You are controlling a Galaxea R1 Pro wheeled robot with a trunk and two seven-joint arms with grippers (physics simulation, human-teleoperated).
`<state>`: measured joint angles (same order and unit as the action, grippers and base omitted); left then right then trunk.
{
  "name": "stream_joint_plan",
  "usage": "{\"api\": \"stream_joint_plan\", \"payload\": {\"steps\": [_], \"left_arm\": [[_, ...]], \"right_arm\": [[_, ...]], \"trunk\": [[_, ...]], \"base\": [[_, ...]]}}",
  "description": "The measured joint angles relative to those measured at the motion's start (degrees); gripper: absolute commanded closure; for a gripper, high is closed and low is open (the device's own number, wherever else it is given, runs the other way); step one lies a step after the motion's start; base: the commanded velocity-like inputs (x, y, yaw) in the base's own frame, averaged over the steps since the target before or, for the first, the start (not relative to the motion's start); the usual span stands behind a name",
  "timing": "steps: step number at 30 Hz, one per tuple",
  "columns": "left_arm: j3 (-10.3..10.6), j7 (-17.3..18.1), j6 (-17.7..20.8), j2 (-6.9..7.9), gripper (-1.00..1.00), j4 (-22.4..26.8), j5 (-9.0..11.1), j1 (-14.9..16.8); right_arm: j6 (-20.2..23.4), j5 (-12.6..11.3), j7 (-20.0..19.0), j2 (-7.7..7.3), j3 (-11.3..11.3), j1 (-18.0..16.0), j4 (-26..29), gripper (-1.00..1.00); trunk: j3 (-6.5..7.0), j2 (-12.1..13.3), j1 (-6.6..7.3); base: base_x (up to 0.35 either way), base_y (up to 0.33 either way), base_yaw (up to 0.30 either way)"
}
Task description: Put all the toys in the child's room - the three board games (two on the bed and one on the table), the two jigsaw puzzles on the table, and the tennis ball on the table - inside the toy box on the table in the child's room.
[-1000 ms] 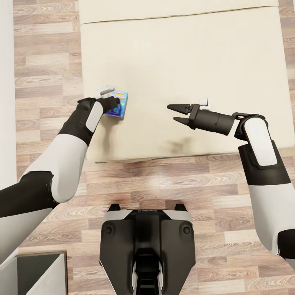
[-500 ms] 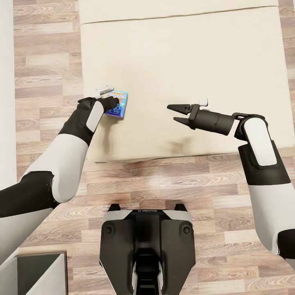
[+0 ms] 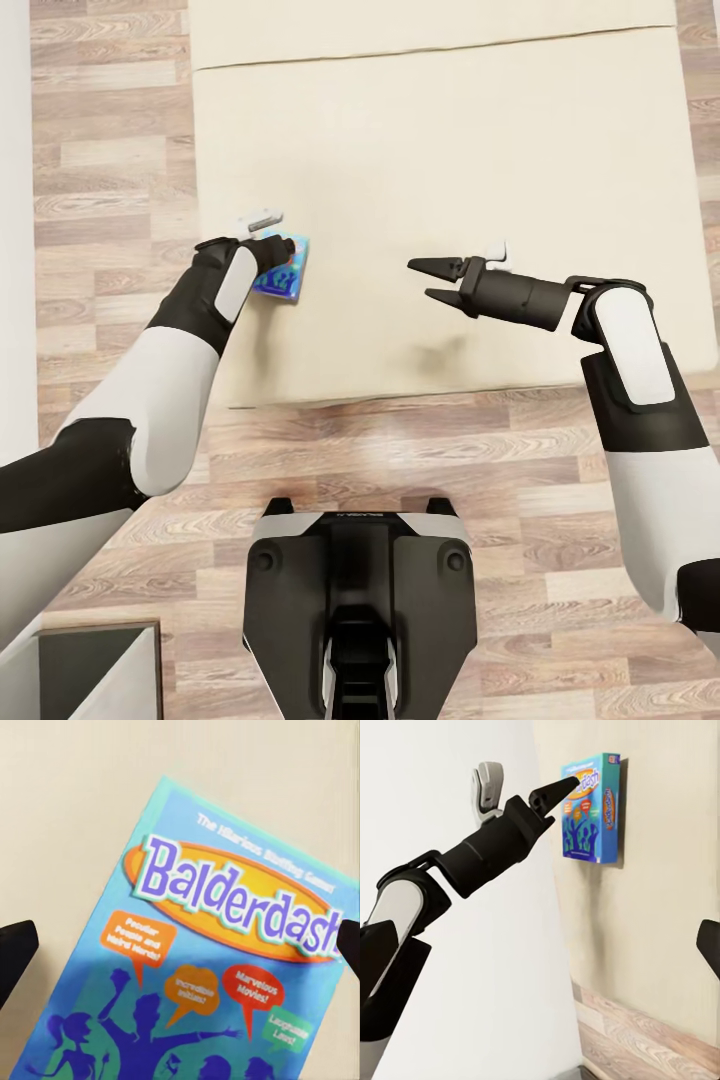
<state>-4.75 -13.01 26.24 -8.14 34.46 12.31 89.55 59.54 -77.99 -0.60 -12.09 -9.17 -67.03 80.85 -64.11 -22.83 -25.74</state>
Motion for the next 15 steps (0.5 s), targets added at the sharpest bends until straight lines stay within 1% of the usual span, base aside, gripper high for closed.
{"api": "stream_joint_plan", "payload": {"steps": [9, 12, 15], "left_arm": [[0.07, 0.0, 0.08, -0.22, -1.0, 0.0, 0.0, 0.0], [0.07, 0.0, 0.14, -0.23, -1.0, 0.0, 0.0, 0.0], [0.08, 0.0, 0.19, -0.2, -1.0, 0.0, 0.0, 0.0]], "right_arm": [[0.01, 0.0, 0.11, 0.26, 0.0, 0.0, -0.03, -1.0], [0.08, 0.0, 0.17, 0.73, 0.0, 0.0, -0.07, -1.0], [0.1, 0.0, 0.19, 1.07, 0.0, 0.0, -0.1, -1.0]], "trunk": [[0.0, 0.0, 0.0], [0.0, 0.0, 0.0], [0.0, 0.0, 0.01]], "base": [[0.027, -0.008, 0.0], [0.101, -0.001, 0.0], [0.192, -0.001, 0.0]]}}
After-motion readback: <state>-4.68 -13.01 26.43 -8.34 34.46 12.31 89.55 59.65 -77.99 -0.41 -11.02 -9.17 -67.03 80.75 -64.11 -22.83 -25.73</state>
